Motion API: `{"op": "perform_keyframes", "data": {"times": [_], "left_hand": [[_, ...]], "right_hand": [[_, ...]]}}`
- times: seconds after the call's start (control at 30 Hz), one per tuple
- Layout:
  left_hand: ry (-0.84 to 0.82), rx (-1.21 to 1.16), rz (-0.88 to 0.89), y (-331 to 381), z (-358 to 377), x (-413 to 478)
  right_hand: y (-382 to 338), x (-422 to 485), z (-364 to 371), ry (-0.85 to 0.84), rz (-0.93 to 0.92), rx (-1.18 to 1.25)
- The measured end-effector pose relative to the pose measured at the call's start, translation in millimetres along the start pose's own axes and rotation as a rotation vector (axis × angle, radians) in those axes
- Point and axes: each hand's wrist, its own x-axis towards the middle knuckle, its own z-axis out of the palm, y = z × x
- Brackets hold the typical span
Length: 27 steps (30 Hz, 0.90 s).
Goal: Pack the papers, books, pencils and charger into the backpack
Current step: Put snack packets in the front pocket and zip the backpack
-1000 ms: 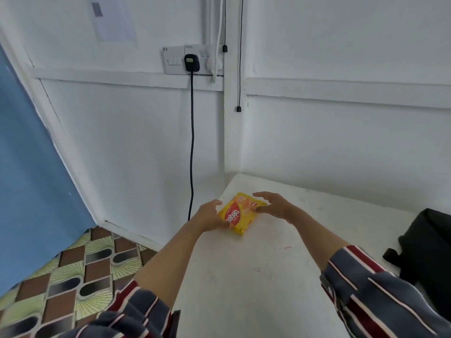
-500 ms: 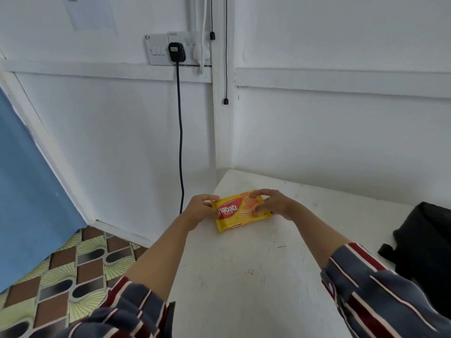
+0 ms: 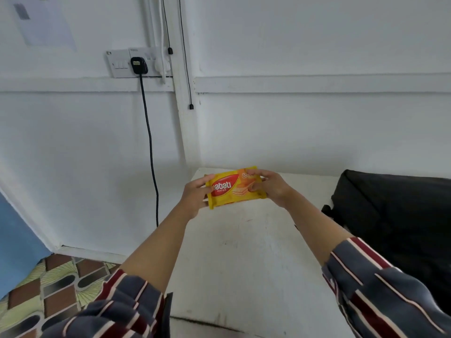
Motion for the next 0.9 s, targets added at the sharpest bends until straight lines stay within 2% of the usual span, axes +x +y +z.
{"op": "perform_keyframes", "data": {"times": [0.47,0.73,0.9], "left_hand": [[-0.079,-0.139,0.264,49,131,-96],[-0.153,-0.159,0.286,29,237,-182],[-0.178,-0.119,0.285,17,278,-221]], "right_hand": [[-66,-152,-85,0.255,-0.135,0.137],[-56,-261,-177,0.246,-0.1,0.152],[-45,-310,-219,0.252,-0.096,0.154]]}}
